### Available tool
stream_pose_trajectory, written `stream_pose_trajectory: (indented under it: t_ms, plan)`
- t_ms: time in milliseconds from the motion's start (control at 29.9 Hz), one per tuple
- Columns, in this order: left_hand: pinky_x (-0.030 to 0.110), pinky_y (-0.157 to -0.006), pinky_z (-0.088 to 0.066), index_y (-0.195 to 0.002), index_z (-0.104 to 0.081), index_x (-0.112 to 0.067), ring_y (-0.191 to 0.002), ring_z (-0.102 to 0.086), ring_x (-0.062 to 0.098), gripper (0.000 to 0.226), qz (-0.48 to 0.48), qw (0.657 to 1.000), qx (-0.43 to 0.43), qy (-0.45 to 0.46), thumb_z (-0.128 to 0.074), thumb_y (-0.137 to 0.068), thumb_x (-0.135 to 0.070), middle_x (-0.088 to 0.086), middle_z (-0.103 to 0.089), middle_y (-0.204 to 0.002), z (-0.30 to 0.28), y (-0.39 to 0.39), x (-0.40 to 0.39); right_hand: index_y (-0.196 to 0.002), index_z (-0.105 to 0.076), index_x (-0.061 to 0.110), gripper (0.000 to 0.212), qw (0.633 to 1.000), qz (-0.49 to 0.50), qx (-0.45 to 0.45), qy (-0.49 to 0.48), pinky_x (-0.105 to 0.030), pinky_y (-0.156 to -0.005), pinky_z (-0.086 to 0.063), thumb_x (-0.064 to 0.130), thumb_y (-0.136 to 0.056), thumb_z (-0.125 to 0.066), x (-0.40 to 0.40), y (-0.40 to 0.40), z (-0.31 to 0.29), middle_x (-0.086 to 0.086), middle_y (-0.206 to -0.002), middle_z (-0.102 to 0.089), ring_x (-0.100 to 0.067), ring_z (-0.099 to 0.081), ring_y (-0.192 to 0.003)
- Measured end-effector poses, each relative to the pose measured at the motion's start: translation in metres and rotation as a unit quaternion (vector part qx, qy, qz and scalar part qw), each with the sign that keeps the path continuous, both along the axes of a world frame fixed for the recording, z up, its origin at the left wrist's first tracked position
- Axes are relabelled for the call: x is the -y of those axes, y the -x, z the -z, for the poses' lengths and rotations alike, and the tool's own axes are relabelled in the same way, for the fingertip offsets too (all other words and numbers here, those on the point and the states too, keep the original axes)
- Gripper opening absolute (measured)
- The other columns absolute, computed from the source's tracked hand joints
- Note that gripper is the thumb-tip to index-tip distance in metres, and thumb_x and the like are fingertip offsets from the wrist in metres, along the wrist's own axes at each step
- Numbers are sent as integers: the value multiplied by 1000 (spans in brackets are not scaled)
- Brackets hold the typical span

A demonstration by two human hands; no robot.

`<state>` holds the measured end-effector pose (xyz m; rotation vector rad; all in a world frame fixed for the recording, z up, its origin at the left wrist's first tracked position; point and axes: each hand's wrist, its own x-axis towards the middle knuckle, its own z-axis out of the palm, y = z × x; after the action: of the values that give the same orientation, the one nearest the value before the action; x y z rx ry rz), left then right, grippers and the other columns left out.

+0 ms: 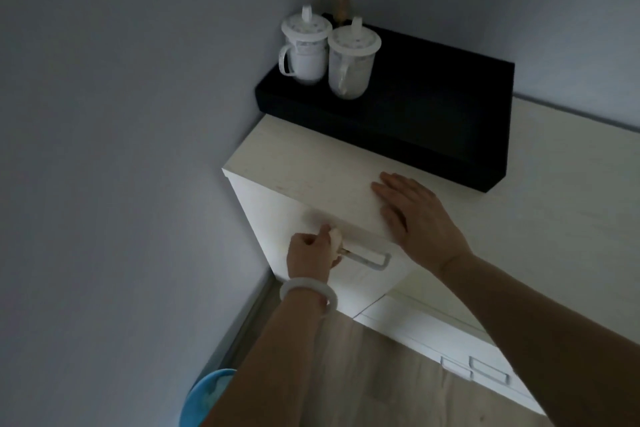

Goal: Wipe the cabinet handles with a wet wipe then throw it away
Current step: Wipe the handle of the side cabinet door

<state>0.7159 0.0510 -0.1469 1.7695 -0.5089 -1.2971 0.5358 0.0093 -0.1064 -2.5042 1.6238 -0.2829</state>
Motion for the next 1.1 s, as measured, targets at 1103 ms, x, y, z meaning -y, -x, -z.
stream_pose_trajectory:
  t_ms: [1103]
  plan:
    - [24,-73,-35,-83,-38,-16,-76,-50,15,27,-30,999,31,-6,-27,-103,-30,-5,-47,-78,-8,81,-22,-147,-33,26,52,1000,5,-10,-1,-34,-118,-15,41,-99,-22,1,-3,1,3,-155,-30,-13,-24,-143]
